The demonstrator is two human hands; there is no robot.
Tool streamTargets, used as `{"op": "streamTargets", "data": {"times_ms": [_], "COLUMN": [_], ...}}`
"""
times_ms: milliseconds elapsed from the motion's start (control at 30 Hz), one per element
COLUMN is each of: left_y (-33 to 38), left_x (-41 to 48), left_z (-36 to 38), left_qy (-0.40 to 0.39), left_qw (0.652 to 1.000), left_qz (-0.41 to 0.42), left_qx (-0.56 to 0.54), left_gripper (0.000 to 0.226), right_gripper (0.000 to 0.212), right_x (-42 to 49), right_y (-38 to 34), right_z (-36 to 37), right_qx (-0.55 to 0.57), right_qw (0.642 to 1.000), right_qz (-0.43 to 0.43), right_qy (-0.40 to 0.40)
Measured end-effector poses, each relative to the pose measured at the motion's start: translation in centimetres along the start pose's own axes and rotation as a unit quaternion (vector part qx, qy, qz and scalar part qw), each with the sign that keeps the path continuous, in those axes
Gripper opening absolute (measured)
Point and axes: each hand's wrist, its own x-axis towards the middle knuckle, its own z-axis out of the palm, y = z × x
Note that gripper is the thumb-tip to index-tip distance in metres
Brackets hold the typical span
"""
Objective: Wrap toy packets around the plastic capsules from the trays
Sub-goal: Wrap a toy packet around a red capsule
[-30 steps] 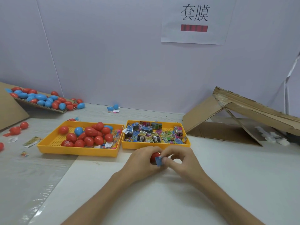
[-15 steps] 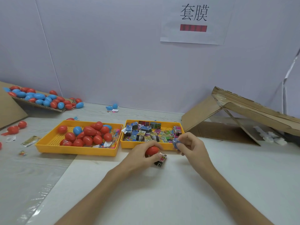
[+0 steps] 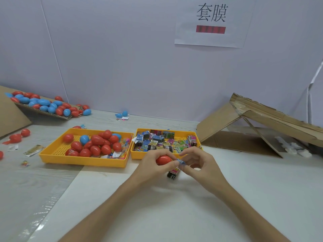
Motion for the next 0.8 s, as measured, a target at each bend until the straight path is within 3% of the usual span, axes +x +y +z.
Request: {"op": "streamTargets", "data": {"times_ms": [367,700,800], "left_y": [0.9,1.3,1.3], "left_x": [0.0,-0.2,-0.1], "left_z": [-0.6,-0.4,-0.3], "left_qy": [0.000,-0.003,0.001], "left_qw": [0.995,0.993,0.994], "left_qz": [-0.036,-0.049,-0.041], "left_qx": [-0.090,-0.107,-0.104], "left_gripper": [0.008,0.019,0.023], "right_gripper": [0.019,0.023,0.012], "right_x": [0.4,0.3,0.4], "right_y": [-0.2,-0.1,0.1], "right_z": [-0.9,-0.2,-0.3], "right_qx": [0.166,0.124,0.106], "right_qw": [0.984,0.991,0.993], "right_qz": [0.060,0.045,0.051], "right_qy": [0.010,-0.007,-0.010]}}
